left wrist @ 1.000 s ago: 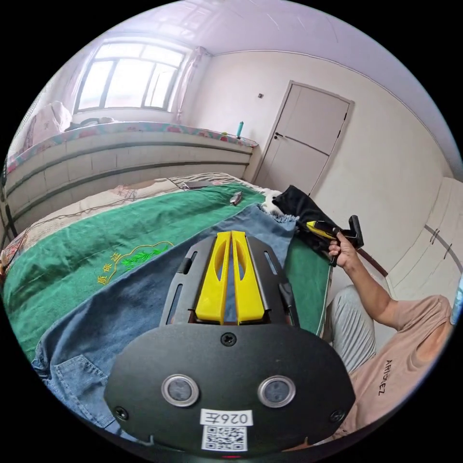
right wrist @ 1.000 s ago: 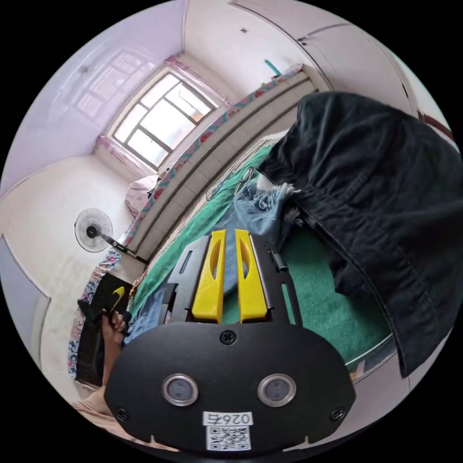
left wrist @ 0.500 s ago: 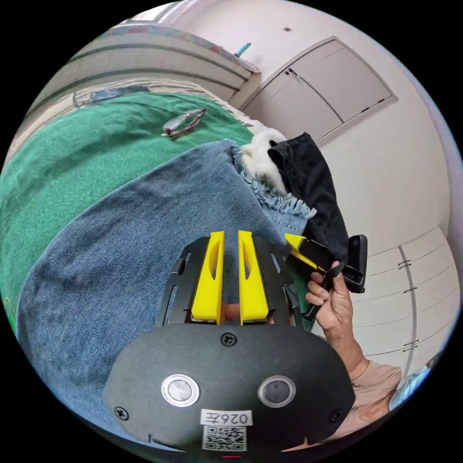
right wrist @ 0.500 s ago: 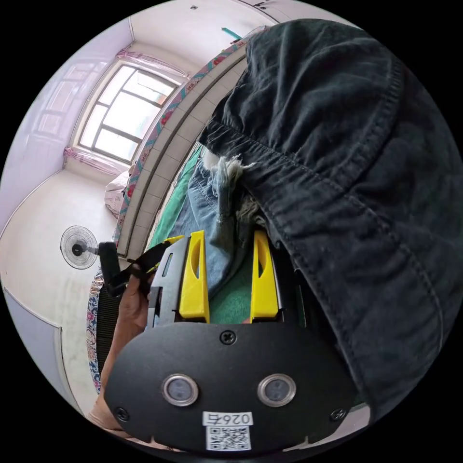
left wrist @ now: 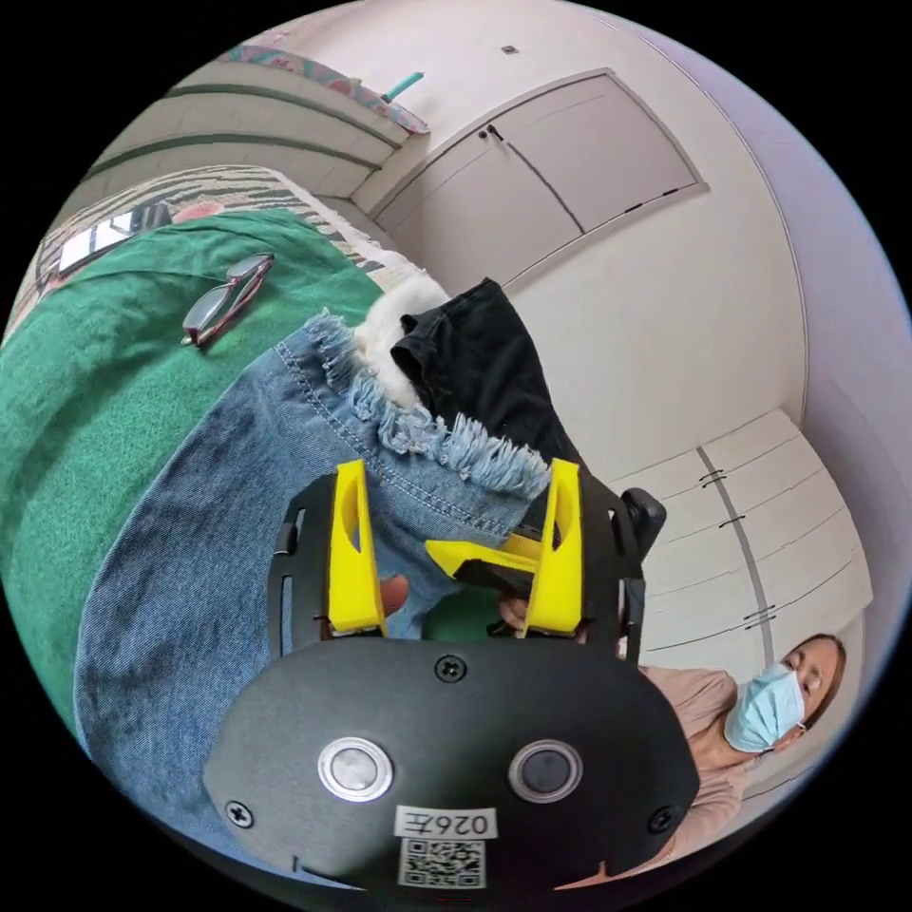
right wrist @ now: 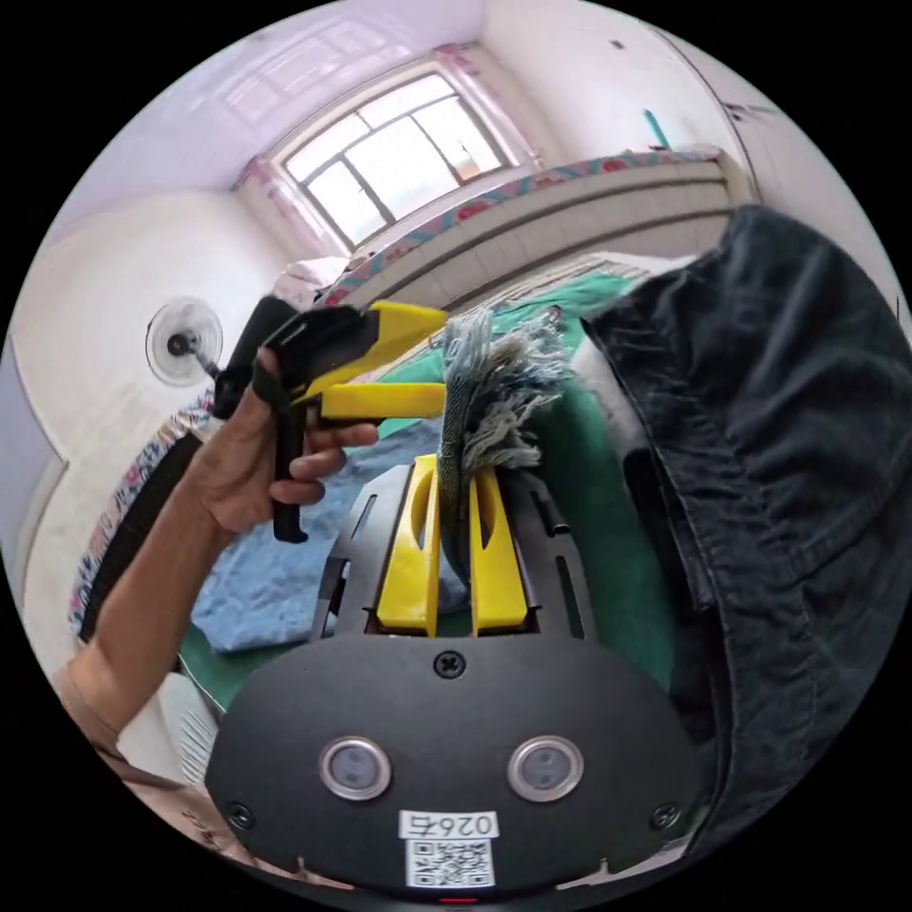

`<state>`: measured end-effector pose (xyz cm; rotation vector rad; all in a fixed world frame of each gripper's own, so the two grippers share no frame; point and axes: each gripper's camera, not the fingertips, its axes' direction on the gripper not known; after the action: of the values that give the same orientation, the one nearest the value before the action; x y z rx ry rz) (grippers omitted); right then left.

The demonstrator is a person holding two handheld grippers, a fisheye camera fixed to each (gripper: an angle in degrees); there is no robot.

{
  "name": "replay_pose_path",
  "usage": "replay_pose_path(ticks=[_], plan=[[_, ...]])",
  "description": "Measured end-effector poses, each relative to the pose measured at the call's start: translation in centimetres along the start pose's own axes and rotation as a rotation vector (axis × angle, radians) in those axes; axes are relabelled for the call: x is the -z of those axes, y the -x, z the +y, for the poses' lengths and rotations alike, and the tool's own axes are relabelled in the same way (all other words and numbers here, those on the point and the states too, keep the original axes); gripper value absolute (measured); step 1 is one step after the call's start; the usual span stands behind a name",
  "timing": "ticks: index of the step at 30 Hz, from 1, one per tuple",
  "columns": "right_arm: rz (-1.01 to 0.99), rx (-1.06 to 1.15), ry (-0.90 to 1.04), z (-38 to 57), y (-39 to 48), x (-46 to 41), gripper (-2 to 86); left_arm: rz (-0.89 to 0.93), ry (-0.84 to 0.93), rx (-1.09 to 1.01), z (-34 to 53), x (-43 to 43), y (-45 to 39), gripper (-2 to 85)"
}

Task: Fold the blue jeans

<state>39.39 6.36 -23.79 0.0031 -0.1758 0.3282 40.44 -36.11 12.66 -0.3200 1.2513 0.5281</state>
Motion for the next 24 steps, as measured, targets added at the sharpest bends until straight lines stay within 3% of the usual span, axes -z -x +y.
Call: replay_pose_path(ticks=[2,4,6,10,16,21,24], plan=[[0.039,0.123,0.011,0.1,2.9,-0.3,1.2,-0.123,0.098,-0.001,-0.5,-0.9,-0.6,25.4],[0.108,0.232,0.035,0.4,5.8,-0.9,0.6,-0.282,0.188,0.034,-0.8,-1.3,-0.6,17.1],[0.156,0.361,0.062,1.0,9.0,-1.7,0.4,-0.394,0.147,0.016,0.0,0.3,-0.9,3.7],[0.126,0.416,0.026,1.1,11.8,-1.7,0.4,-0.32,-0.018,0.02,3.0,5.8,-0.1,1.7],[-0.16,0.461,-0.018,0.0,17.4,-1.9,0.3,-0.275,-0.314,0.039,13.8,17.2,2.2,1.3],[-0.214,0.667,0.138,2.1,26.5,-7.0,0.5,-0.313,-0.387,0.226,26.2,21.5,8.5,2.1],[-0.212,0.768,0.293,4.3,30.3,-11.2,1.3,-0.198,-0.433,0.376,32.6,20.8,13.8,3.1]])
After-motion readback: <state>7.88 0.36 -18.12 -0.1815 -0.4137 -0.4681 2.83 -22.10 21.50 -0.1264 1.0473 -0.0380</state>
